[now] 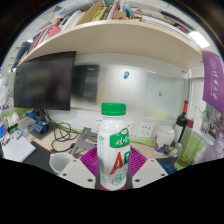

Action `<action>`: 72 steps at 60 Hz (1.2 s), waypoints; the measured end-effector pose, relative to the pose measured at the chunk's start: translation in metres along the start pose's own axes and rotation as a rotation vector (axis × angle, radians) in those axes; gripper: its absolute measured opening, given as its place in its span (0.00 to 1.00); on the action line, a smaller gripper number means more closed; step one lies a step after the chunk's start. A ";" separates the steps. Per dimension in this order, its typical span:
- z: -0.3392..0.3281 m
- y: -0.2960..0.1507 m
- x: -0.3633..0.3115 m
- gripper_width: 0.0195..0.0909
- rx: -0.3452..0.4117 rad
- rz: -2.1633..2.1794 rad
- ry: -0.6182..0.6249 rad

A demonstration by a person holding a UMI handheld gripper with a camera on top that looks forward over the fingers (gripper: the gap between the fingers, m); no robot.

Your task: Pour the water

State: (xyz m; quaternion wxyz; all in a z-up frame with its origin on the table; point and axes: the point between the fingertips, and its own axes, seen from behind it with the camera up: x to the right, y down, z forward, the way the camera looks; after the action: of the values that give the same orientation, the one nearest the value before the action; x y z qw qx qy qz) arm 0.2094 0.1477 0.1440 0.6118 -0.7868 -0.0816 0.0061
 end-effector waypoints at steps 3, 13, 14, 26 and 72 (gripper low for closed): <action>0.008 0.011 0.005 0.23 0.000 0.018 0.006; 0.020 0.054 0.004 0.24 -0.012 0.081 0.000; 0.020 0.051 0.007 0.24 0.014 0.086 0.006; 0.013 0.053 0.009 0.29 0.054 0.088 0.037; -0.188 0.044 -0.059 0.90 -0.166 0.190 0.163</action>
State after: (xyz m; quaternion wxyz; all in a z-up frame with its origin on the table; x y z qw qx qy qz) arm 0.1776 -0.0516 0.1441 0.5459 -0.8367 0.0428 -0.0068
